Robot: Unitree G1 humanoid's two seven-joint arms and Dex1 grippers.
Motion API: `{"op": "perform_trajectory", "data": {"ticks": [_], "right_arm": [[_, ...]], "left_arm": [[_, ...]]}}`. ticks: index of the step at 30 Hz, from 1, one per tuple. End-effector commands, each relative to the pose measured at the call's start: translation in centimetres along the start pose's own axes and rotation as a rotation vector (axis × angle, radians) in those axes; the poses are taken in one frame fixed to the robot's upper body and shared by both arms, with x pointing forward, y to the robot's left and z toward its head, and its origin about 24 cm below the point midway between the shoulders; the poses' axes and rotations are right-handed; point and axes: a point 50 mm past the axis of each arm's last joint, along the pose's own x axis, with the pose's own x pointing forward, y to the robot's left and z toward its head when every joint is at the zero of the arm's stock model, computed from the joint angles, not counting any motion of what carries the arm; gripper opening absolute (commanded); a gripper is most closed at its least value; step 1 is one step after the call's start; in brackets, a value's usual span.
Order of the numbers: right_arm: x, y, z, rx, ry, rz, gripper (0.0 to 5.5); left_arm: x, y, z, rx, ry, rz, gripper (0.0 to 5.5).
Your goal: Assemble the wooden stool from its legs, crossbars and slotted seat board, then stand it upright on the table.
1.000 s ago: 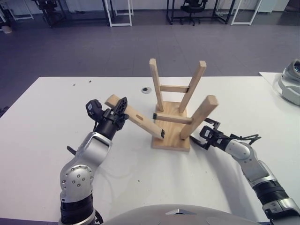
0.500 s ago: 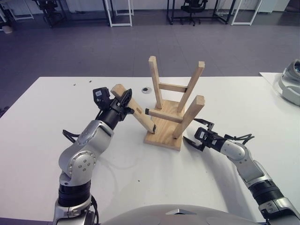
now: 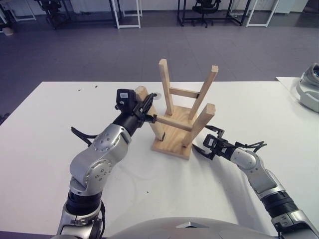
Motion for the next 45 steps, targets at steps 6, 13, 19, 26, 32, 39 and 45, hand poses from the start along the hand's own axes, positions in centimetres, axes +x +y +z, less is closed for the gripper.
{"op": "perform_trajectory", "data": {"ticks": [6, 13, 19, 26, 32, 39, 45], "right_arm": [[0.6, -0.7, 1.0, -0.001, -0.017, -0.031, 4.7], [0.3, -1.8, 1.3, 0.056, -0.041, -0.104, 4.7], [-3.0, -6.8, 2.0, 0.281, -0.121, -0.395, 4.7], [-9.3, -12.5, 5.3, 0.398, -0.315, -0.599, 4.7], [-12.5, -15.2, 17.2, 0.609, -0.98, -0.318, 4.7], [-4.6, -7.7, 7.5, 0.943, -0.212, -0.192, 4.7], [-4.8, -9.5, 11.7, 0.934, -0.445, -0.158, 4.7]], "left_arm": [[0.0, 0.0, -5.5, 0.123, 0.302, -0.029, 2.08], [0.7, -0.8, -2.1, 0.013, 0.076, -0.112, 3.19], [-1.5, -3.0, 0.9, -0.336, -0.068, -0.37, 3.53], [-4.3, -2.2, 6.4, -0.145, -0.202, -0.524, 3.53], [-0.9, -1.6, 13.6, -0.059, -0.401, -0.561, 3.53], [2.3, 0.8, -3.5, 0.125, 0.26, -0.437, 3.53], [3.1, 0.5, -1.6, 0.206, 0.127, -0.424, 3.53]]}}
